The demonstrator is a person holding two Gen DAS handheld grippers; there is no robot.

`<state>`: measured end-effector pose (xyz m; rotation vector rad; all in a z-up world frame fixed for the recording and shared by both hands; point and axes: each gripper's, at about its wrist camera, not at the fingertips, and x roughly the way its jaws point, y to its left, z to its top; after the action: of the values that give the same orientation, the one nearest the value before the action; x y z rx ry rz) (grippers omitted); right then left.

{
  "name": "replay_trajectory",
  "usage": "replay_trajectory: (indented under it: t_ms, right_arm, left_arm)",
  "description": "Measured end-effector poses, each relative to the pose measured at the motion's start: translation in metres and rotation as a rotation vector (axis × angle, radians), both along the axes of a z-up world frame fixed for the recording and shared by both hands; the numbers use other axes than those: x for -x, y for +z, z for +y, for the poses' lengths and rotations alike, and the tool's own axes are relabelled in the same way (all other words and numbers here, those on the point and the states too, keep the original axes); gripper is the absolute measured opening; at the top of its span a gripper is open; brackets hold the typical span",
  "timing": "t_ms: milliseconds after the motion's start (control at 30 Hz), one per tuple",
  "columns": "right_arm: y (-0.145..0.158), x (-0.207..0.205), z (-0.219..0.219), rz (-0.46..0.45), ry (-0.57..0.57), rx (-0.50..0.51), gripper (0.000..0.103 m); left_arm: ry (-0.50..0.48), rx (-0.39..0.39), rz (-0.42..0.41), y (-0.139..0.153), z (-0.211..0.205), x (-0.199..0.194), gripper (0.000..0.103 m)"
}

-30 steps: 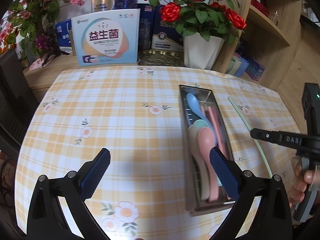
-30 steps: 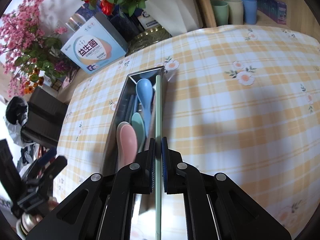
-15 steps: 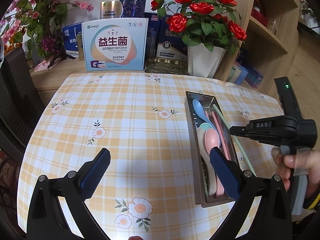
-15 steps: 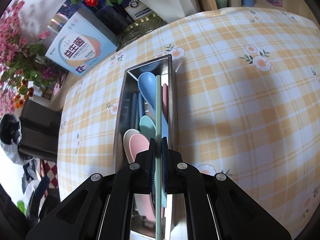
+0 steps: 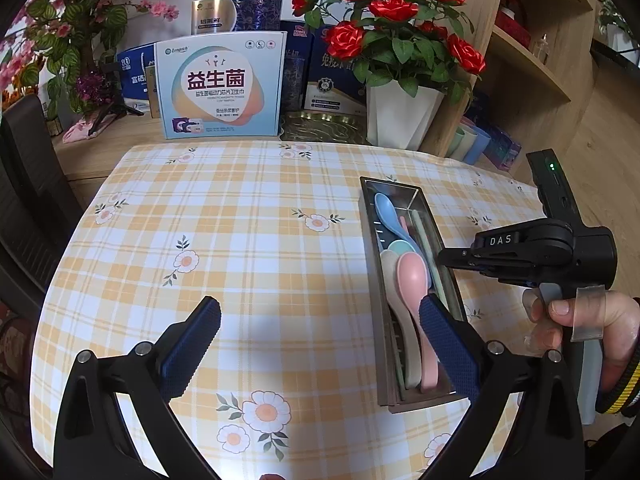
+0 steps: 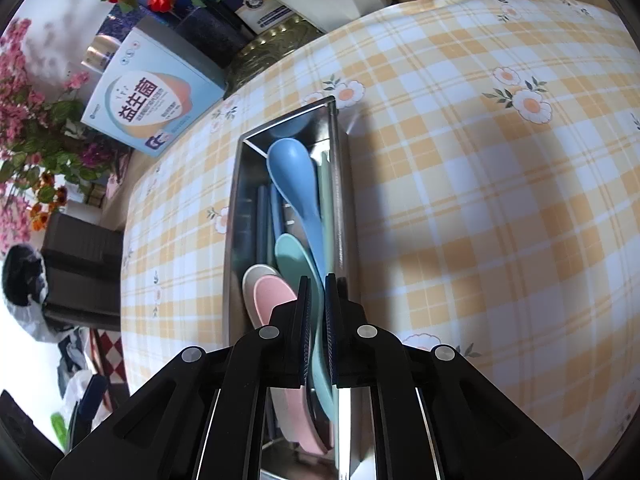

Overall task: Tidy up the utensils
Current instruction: 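Lower the green chopstick into the steel tray and open the right gripper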

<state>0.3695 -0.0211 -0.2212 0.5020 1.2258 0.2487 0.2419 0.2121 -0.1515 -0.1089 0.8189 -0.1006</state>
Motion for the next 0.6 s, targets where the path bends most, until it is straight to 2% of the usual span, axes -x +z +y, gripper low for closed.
replay_trajectory:
  t_ms: [233, 600]
  right_arm:
    - [0.014, 0.004, -0.002, -0.047, 0.044, 0.031, 0.008]
    - [0.072, 0.028, -0.020, -0.260, 0.201, 0.158, 0.008]
  left_arm:
    - [-0.007, -0.009, 0.003, 0.009, -0.009, -0.002, 0.097]
    - [-0.014, -0.064, -0.025, 0.042, -0.041, -0.004, 0.097]
